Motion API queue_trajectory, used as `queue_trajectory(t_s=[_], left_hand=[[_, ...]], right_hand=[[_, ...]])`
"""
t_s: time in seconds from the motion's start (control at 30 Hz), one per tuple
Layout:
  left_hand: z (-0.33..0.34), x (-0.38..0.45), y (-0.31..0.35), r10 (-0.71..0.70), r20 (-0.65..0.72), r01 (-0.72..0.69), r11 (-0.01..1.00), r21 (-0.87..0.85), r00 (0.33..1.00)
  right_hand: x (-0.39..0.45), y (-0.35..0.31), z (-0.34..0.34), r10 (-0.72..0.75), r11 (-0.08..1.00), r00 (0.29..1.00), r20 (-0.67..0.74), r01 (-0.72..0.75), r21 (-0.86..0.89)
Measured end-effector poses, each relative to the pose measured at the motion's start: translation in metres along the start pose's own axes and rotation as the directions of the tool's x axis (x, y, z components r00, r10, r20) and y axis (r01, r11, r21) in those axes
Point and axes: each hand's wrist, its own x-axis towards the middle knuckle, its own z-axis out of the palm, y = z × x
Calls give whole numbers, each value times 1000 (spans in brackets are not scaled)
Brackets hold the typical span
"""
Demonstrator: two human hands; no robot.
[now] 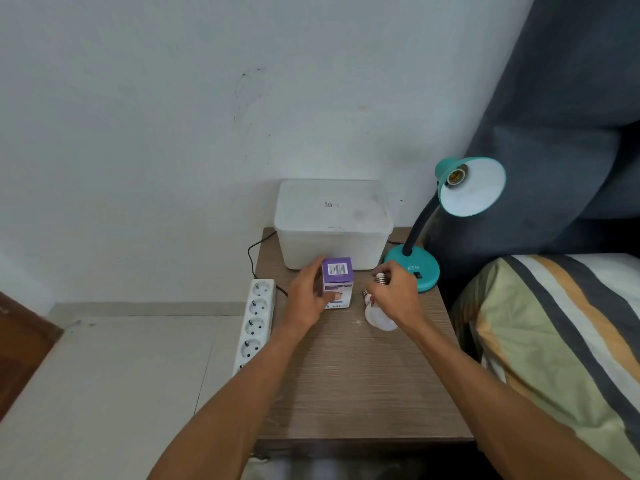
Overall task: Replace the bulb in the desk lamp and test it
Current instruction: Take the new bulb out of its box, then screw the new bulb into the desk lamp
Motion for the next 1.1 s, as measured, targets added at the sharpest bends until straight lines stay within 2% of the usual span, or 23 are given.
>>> queue_trajectory(t_s=[0.2,0.4,0.47,0.53,0.6,0.67,0.73,0.9,1.0,1.1], left_hand=[[2,23,2,-11,-74,12,1000,11,997],[14,21,-5,-40,-103,40,999,0,994],[14,20,-6,-47,-94,49,999,13,994],[13,17,-2,-60,-85,63,997,41,995],[11,8,6,-48,-105,57,995,82,993],[8,-3,17,33,-154,-9,989,149,988],[6,-12,33,170,-181,-124,962,244,969],[17,-1,73,518,-105,-430,793,432,849],[32,18,105,614,-23,-547,718,429,789],[51,39,137,618,48,-585,712,388,785]], right_hand=[[14,11,-11,29,996,999,-37,-26,87],[11,14,-20,-30,998,999,28,28,65],[9,18,-19,41,995,999,24,-43,86],[7,18,-21,173,978,984,-37,-168,123],[5,16,-26,241,961,964,-112,-220,168],[6,13,-35,256,943,956,-142,-214,255],[7,7,-50,256,903,954,-159,-177,391],[12,-15,-100,239,802,944,-228,-60,594],[19,-27,-131,235,790,935,-267,-24,612],[30,-36,-158,214,807,936,-279,-8,591]])
